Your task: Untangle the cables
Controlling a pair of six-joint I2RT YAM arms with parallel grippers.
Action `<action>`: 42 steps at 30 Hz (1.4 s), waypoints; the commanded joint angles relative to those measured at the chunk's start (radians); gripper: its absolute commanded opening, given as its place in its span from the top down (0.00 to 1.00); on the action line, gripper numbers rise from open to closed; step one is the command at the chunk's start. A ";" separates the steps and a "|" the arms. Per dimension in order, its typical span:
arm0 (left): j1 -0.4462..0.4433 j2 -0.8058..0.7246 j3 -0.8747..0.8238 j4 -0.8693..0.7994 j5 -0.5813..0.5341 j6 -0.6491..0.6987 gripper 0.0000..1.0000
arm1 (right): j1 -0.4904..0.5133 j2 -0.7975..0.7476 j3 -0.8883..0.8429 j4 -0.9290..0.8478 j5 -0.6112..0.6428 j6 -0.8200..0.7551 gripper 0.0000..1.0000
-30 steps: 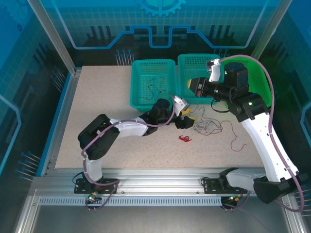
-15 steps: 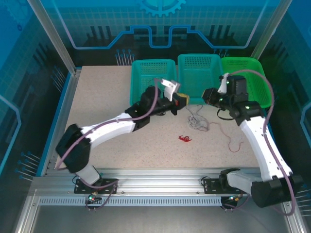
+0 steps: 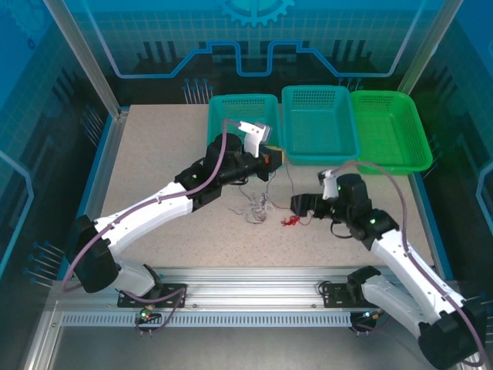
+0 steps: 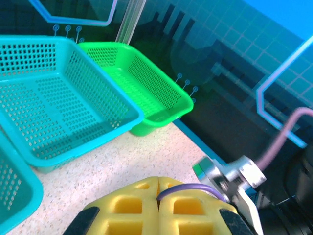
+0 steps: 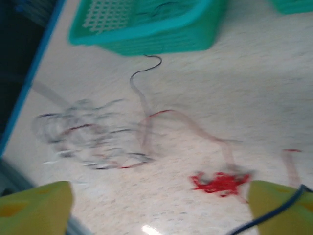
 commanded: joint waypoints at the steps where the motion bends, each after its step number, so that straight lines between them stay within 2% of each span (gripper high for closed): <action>1: -0.008 -0.051 0.037 -0.052 -0.042 0.006 1.00 | 0.124 -0.070 -0.093 0.317 -0.018 0.035 0.00; 3: -0.008 -0.047 0.043 -0.055 -0.039 -0.001 1.00 | 0.187 -0.082 -0.147 0.460 0.031 0.055 0.00; 7: -0.018 -0.044 0.060 -0.030 0.000 -0.023 1.00 | 0.246 -0.043 -0.130 0.460 0.288 -0.026 0.00; 10: -0.025 -0.041 0.082 -0.009 0.032 -0.039 1.00 | 0.268 0.042 -0.121 0.556 0.417 -0.115 0.00; 14: -0.027 -0.036 0.131 0.017 0.066 -0.050 1.00 | 0.269 0.255 -0.048 0.595 0.421 -0.153 0.01; 15: -0.027 -0.036 0.148 0.014 0.074 -0.042 1.00 | 0.269 0.302 -0.029 0.596 0.460 -0.133 0.08; 16: -0.027 -0.039 0.165 0.009 0.083 -0.032 1.00 | 0.267 0.336 -0.010 0.579 0.499 -0.101 0.22; 17: -0.027 -0.043 0.183 0.000 0.084 -0.021 1.00 | 0.262 0.373 0.005 0.551 0.571 -0.066 0.43; 18: -0.027 -0.053 0.197 -0.007 0.080 -0.006 1.00 | 0.251 0.404 0.016 0.517 0.609 -0.011 0.57; 20: -0.026 -0.082 0.221 -0.020 0.054 0.025 1.00 | 0.217 0.449 0.017 0.502 0.577 0.046 0.73; 25: 0.013 -0.174 0.297 -0.020 -0.031 0.023 1.00 | 0.185 0.477 -0.007 0.433 0.570 0.104 0.72; 28: 0.055 -0.215 0.362 -0.051 -0.097 0.030 1.00 | 0.146 0.479 -0.031 0.391 0.563 0.132 0.76; 30: 0.076 -0.237 0.406 -0.095 -0.166 0.057 1.00 | 0.120 0.471 -0.055 0.378 0.557 0.156 0.83; 33: 0.110 -0.251 0.480 -0.193 -0.272 0.098 1.00 | 0.082 0.454 -0.084 0.351 0.564 0.193 0.99; 36: 0.167 -0.247 0.536 -0.315 -0.341 0.112 1.00 | 0.047 0.426 -0.113 0.339 0.573 0.227 1.00; 42: 0.263 -0.311 0.484 -0.389 -0.479 0.094 1.00 | -0.077 0.353 -0.149 0.202 0.609 0.352 1.00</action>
